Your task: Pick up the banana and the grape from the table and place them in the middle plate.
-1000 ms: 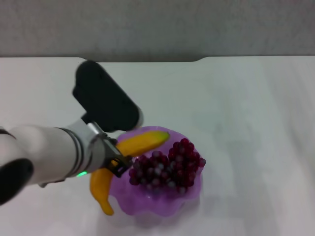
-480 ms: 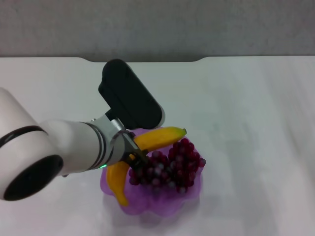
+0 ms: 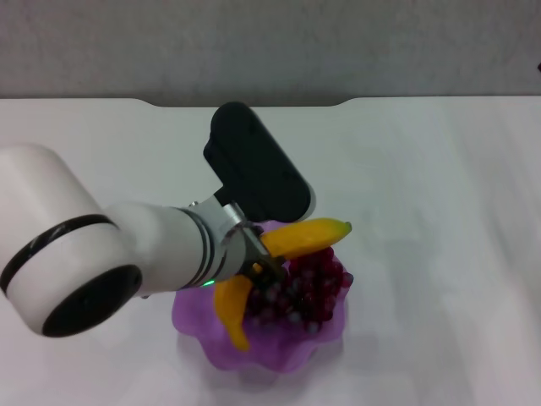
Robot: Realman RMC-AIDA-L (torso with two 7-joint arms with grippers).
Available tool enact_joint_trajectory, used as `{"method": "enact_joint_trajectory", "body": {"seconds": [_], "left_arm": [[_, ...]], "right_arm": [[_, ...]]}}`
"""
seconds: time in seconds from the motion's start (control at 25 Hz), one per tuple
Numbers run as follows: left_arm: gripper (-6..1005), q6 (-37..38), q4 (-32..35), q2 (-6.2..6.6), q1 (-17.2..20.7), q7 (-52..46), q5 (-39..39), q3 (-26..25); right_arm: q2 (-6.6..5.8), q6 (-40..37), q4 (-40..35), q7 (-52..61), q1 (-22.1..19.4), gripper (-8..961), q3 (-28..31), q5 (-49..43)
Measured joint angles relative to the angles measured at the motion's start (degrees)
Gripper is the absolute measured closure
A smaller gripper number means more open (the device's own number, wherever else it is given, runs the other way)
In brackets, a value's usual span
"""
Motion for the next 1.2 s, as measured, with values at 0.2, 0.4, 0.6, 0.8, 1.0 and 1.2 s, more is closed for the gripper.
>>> {"method": "enact_joint_trajectory", "body": {"seconds": [0.2, 0.4, 0.6, 0.8, 1.0, 1.2], "left_arm": [[478, 2.1, -2.0, -0.02, -2.1, -0.8, -0.3, 0.1], [468, 3.6, -7.0, -0.06, -5.1, -3.1, 0.2, 0.2], [408, 5.9, -8.1, 0.06, -5.2, -3.9, 0.4, 0.1], [348, 6.0, -5.6, 0.12, -3.6, -6.2, 3.8, -0.3], [296, 5.6, -3.4, 0.0, -2.5, -12.6, 12.5, 1.6], [180, 8.0, -1.4, 0.27, -0.7, -14.7, 13.1, 2.1]], "right_arm": [[0.0, 0.0, 0.0, 0.0, 0.1, 69, 0.0, 0.0], [0.0, 0.0, 0.0, 0.0, 0.1, 69, 0.0, 0.0], [0.0, 0.0, -0.1, 0.1, -0.1, 69, 0.0, 0.0], [0.0, 0.0, 0.0, 0.2, -0.2, 69, 0.0, 0.0], [0.0, 0.0, 0.0, 0.0, -0.1, 68, -0.1, 0.0], [0.0, 0.0, 0.0, -0.1, -0.1, 68, -0.1, 0.0]]}}
